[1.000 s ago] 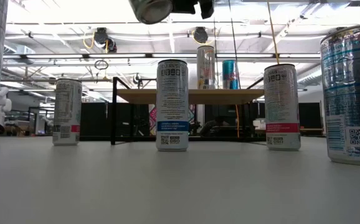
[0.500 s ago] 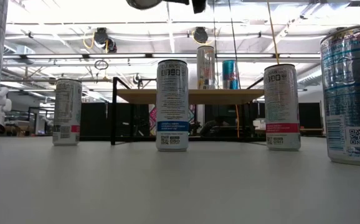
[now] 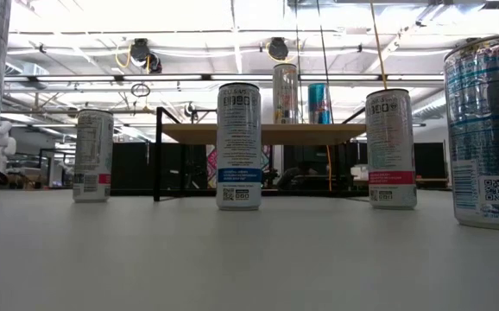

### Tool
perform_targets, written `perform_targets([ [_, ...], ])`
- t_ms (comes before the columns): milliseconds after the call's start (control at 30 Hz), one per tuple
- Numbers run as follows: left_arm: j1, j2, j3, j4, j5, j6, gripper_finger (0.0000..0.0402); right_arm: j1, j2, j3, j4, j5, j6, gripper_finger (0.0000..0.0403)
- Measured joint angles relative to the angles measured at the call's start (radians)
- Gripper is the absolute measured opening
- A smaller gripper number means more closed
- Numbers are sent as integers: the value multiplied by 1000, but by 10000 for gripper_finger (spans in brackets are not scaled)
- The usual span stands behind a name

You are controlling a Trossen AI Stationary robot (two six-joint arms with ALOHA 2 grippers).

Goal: Place canned beverage on shelf
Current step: Put the white yellow soda can on the shelf aligned with the other white yellow soda cans

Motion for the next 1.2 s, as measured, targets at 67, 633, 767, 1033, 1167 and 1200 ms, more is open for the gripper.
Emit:
perform_targets([
  [67,4,1,-36,16,-18,-2,364,-29,0,0,-1,-45,-18,180],
  [633,5,1,-373,612,-70,105,364,-176,6,0,160,-364,-60,180],
  [767,13,0,-431,821,-87,178,364,-182,17,0,185,-382,-62,180],
  [1033,83,1,-481,920,139,183,364,-185,39,0,217,-415,-80,180],
  [1167,115,19,-481,953,245,177,364,-191,48,0,222,-412,-79,180],
  [1200,122,27,-481,965,258,177,364,-192,49,0,227,-413,-79,180],
])
